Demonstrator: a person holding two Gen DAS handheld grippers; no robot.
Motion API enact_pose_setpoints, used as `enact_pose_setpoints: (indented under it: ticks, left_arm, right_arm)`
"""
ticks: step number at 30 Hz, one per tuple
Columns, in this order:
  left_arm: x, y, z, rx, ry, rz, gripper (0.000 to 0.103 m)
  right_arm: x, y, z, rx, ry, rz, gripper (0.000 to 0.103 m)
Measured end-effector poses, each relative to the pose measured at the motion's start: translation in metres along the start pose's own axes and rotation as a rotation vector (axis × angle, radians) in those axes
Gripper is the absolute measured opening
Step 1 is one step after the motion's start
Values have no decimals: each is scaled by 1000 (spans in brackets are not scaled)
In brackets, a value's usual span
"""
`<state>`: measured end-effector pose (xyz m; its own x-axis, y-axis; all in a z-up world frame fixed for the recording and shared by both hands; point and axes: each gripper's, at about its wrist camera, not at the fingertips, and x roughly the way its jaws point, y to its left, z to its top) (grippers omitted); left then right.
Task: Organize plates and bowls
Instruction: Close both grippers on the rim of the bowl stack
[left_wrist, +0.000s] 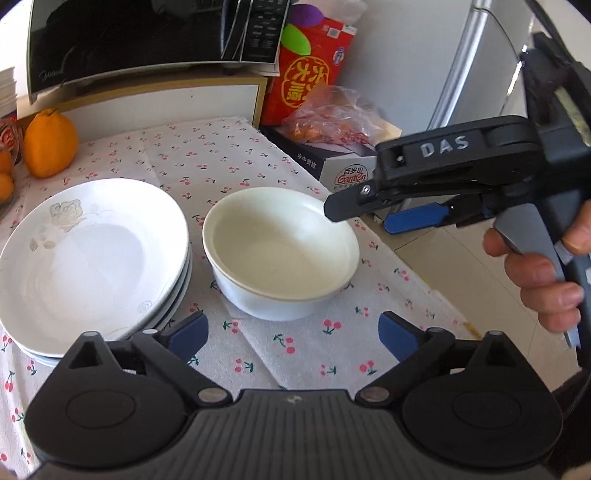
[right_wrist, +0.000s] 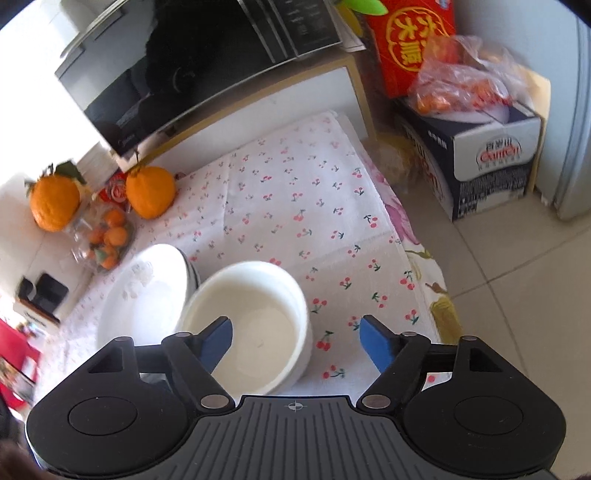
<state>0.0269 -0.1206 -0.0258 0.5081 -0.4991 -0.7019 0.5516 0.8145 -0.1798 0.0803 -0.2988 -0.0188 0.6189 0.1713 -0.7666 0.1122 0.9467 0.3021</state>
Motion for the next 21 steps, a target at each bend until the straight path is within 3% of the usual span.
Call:
enact_pose_setpoints:
  ticks: [8,21]
  left_arm:
    - [17,-5,1,44,29,24,100]
    - [28,2,2,50,11,1,100]
  right_arm:
    - [21,-6,-11,-63,32,-5,77]
    - [41,-4,-3,-23,68,53,77]
